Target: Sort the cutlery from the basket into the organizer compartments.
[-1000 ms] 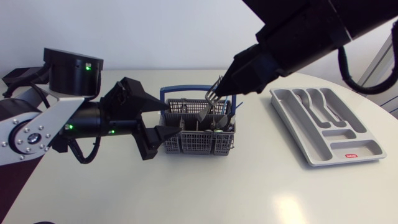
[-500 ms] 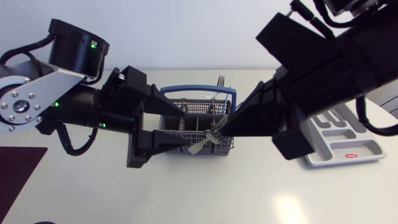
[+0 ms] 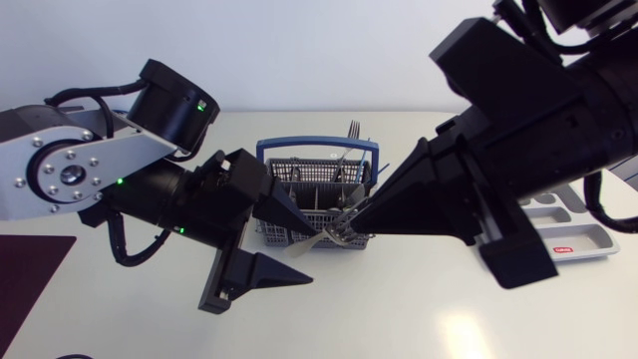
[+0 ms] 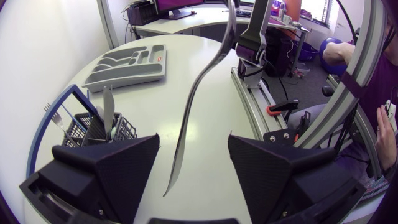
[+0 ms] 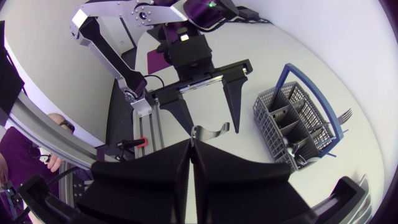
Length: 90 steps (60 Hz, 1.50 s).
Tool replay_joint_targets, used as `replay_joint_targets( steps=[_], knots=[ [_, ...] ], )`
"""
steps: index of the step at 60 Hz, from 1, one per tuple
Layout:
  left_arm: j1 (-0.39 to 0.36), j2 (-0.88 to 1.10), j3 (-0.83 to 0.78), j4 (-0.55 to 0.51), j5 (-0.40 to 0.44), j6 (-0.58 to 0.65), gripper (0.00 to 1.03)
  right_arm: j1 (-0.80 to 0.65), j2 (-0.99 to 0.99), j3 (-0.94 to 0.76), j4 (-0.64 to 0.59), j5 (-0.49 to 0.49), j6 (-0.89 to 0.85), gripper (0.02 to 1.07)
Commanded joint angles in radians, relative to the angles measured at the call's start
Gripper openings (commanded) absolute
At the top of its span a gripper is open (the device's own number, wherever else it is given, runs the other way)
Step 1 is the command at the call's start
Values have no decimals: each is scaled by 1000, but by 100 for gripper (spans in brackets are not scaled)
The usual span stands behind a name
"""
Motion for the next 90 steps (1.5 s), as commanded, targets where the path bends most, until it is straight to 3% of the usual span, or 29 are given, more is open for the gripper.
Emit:
replay_joint_targets(
  steps=[1,10,21,44,51,67,78,79,83,90],
  knots=[
    [-7,24,34,-13,22,28,64,9,-16,-22,13,-17,-16,8],
    [-7,36,31,-11,28,26,53,9,-22,-34,16,-27,-19,8],
    [5,41,34,-7,45,25,29,3,-27,-42,14,-32,-28,8],
    [16,45,30,-5,53,20,15,-8,-37,-45,8,-32,-46,8],
    [23,53,30,-4,54,19,4,-10,-37,-46,8,-32,-48,8],
    [37,64,38,29,54,-47,4,-34,-48,-55,50,-24,-37,11],
    [53,67,42,84,54,-107,4,-46,-76,-69,86,14,-22,50],
    [56,67,42,102,54,-128,4,-51,-91,-75,106,25,-11,58],
    [62,70,44,118,54,-142,4,-63,-107,-78,120,34,0,65],
    [66,73,44,165,48,-191,4,-103,-133,-94,134,34,7,65]
  ],
)
